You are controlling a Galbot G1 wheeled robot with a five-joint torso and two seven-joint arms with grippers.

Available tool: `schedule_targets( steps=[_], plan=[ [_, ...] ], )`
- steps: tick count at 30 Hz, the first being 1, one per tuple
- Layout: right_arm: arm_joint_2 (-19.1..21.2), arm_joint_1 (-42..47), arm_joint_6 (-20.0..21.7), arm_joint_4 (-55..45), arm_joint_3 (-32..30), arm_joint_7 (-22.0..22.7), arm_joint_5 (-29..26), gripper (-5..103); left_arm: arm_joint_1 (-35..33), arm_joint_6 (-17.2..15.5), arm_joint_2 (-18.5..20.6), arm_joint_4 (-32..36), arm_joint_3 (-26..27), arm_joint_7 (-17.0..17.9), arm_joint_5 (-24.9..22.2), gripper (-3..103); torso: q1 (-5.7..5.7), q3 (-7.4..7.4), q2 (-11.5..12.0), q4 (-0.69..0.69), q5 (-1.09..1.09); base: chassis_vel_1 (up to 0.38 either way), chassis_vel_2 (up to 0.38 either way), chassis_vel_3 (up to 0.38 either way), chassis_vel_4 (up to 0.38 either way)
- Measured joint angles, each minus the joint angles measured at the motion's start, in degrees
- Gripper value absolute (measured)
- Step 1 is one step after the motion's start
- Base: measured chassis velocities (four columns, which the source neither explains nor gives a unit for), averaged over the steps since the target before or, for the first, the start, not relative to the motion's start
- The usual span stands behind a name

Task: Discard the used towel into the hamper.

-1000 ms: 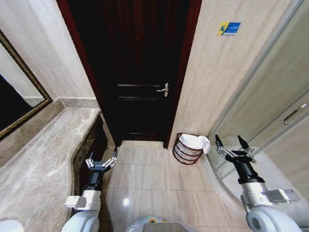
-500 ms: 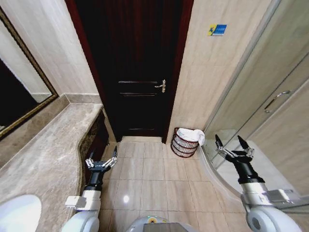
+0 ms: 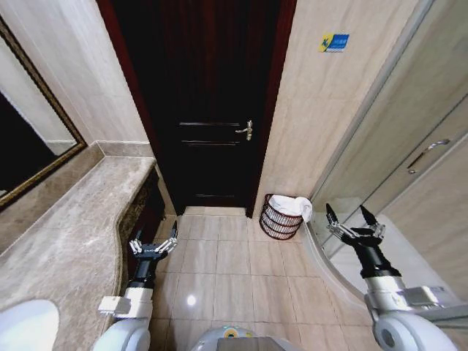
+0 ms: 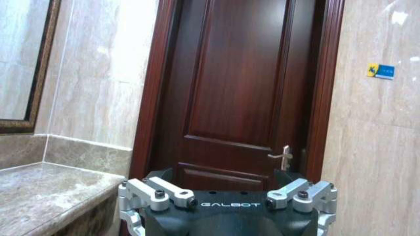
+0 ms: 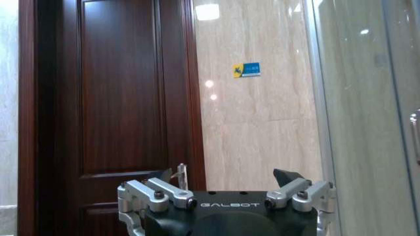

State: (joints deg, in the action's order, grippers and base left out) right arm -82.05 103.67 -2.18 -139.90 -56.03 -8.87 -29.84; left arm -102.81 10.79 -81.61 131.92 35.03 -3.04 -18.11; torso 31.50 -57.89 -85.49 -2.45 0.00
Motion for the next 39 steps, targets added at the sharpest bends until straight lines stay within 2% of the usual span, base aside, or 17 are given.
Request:
schedule_targets(
  steps=[9,39],
  plan=[
    [0.0,0.0,0.0,0.0,0.0,0.0,0.0,100,0.0,0.0,0.0,0.0,0.0,0.0,0.0,100,-0.06,0.03,-0.1,-0.01,0.00,0.118,-0.138,-0.131,0.115],
    [0.0,0.0,0.0,0.0,0.0,0.0,0.0,100,0.0,0.0,0.0,0.0,0.0,0.0,0.0,100,0.00,0.00,0.0,0.00,0.00,0.003,0.003,-0.002,-0.006]
  ],
)
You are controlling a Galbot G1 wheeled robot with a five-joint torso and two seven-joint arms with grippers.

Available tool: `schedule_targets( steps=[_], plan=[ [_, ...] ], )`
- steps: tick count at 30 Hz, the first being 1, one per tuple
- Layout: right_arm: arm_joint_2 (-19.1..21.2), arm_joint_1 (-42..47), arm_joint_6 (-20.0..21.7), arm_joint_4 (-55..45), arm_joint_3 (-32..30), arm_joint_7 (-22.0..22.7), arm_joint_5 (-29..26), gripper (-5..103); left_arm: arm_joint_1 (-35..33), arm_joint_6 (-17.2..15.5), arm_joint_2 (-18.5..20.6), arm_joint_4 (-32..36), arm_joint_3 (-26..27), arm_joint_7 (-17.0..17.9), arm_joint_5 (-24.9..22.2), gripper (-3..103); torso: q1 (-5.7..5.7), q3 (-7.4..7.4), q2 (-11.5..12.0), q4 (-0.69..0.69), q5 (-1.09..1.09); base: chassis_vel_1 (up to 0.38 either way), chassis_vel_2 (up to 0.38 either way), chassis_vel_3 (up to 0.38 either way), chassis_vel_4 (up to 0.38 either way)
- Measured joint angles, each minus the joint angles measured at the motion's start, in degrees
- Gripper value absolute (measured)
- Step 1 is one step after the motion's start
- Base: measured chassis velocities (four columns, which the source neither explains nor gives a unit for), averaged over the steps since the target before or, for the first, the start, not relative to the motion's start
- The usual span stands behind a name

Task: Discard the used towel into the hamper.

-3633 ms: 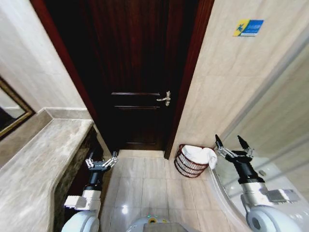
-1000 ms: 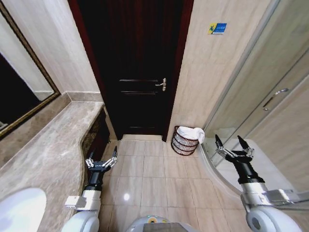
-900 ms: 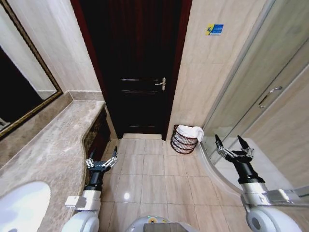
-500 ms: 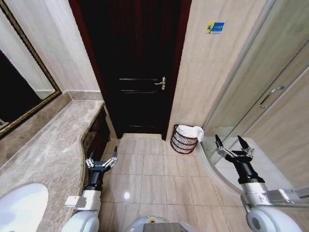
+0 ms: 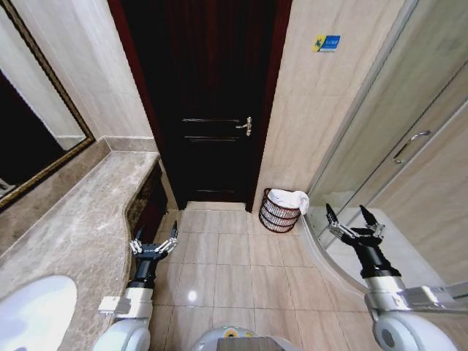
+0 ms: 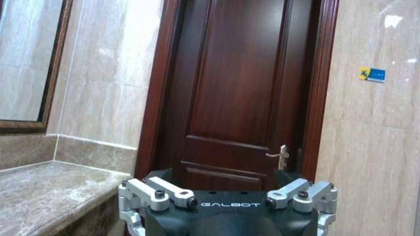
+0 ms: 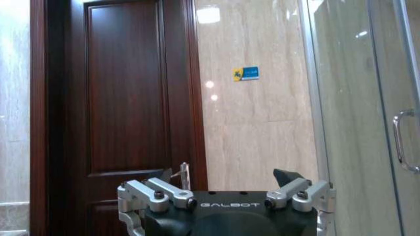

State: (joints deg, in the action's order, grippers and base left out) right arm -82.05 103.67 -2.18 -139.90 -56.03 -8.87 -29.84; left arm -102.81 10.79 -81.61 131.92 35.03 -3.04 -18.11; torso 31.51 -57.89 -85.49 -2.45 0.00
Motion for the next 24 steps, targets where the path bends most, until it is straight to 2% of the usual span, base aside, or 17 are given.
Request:
schedule_targets(
  steps=[24],
  plan=[
    [0.0,0.0,0.0,0.0,0.0,0.0,0.0,100,0.0,0.0,0.0,0.0,0.0,0.0,0.0,100,0.00,0.00,0.0,0.00,0.00,0.000,0.000,0.000,0.000]
  ],
)
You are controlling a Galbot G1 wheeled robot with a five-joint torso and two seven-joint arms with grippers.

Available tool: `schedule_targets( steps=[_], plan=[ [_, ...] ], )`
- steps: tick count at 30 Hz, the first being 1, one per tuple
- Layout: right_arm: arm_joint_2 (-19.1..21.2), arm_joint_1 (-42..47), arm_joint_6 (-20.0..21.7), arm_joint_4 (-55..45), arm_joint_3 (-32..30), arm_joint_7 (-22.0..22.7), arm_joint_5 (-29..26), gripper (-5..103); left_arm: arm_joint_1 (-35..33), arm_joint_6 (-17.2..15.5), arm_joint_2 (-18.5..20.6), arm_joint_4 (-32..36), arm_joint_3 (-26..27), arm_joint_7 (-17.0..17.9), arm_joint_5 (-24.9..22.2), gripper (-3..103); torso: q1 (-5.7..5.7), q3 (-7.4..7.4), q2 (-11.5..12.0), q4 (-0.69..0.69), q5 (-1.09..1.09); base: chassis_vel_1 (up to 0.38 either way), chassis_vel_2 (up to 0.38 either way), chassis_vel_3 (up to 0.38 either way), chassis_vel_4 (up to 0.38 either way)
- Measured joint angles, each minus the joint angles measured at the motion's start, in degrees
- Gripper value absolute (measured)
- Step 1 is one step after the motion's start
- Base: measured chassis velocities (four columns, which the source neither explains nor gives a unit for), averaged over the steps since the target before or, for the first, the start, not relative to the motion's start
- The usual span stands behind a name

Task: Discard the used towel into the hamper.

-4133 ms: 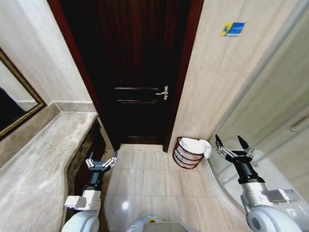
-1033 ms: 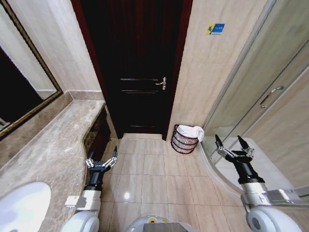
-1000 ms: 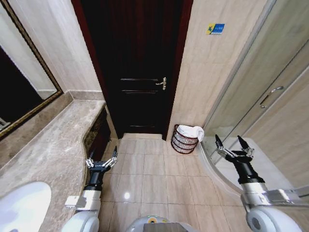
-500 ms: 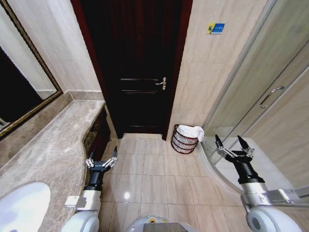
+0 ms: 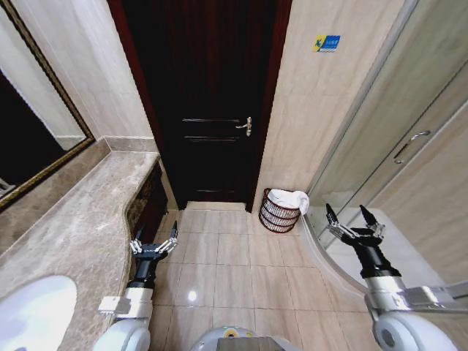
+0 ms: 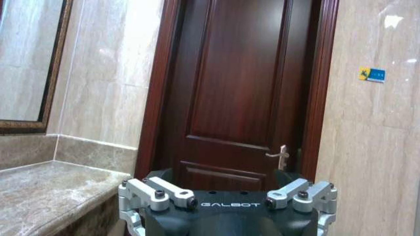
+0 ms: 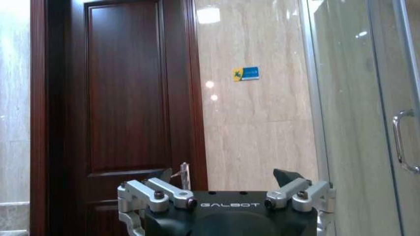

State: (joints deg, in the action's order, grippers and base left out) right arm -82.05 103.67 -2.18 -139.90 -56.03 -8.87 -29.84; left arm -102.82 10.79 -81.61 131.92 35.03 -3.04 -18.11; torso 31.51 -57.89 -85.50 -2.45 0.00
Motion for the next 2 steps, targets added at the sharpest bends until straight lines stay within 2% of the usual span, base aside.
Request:
schedule_targets(
  steps=[2],
  plan=[
    [0.0,0.0,0.0,0.0,0.0,0.0,0.0,100,0.0,0.0,0.0,0.0,0.0,0.0,0.0,100,0.00,0.00,0.0,0.00,0.00,0.000,0.000,0.000,0.000]
  ],
)
